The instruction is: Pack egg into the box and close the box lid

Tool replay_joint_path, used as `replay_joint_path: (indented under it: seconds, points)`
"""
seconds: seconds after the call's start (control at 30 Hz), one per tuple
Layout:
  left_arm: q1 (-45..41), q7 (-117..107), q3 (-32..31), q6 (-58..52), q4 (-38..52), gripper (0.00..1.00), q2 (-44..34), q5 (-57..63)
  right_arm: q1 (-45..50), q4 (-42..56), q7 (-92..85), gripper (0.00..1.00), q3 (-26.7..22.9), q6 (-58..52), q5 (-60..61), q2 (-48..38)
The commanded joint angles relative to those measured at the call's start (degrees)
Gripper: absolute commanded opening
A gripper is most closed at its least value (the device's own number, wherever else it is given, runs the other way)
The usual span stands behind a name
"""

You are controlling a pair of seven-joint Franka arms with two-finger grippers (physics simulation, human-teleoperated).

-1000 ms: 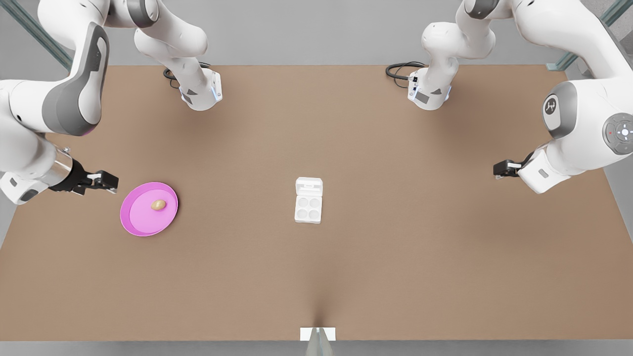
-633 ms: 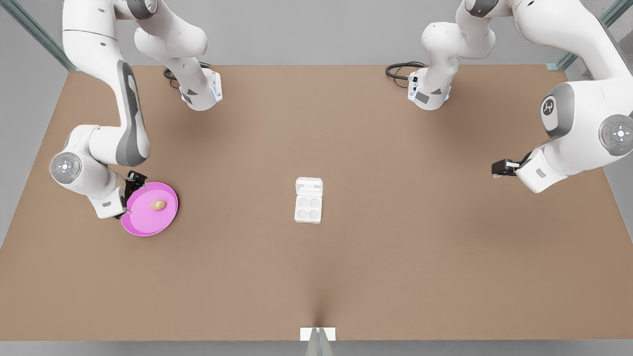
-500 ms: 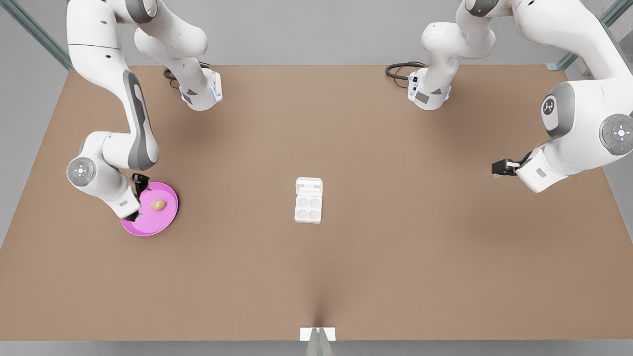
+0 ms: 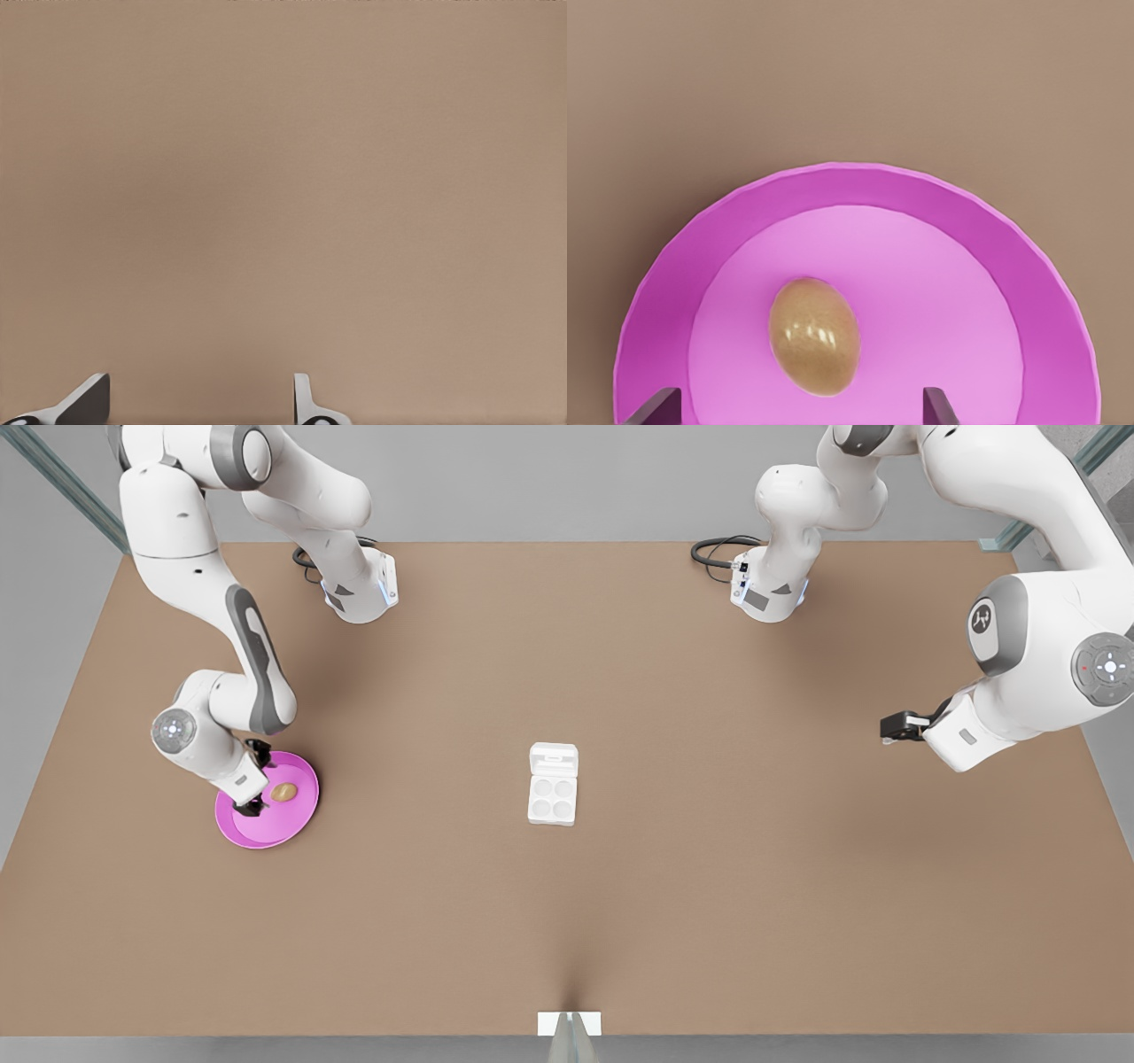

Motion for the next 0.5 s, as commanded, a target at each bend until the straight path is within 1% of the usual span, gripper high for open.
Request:
replay_joint_path:
  seconds: [0.0, 0.47]
  points:
    - [0.0, 0.0, 0.0, 0.0, 0.1, 1.00, 0.0, 0.0, 0.0, -0.1, 0.0, 1.00, 0.0, 0.0, 0.1, 0.2]
    - [0.0, 0.0, 0.0, 0.0, 0.0, 1.00, 0.2, 0.1, 0.1, 2.5, -0.1, 1.00, 0.1, 1.2, 0.0, 5.2]
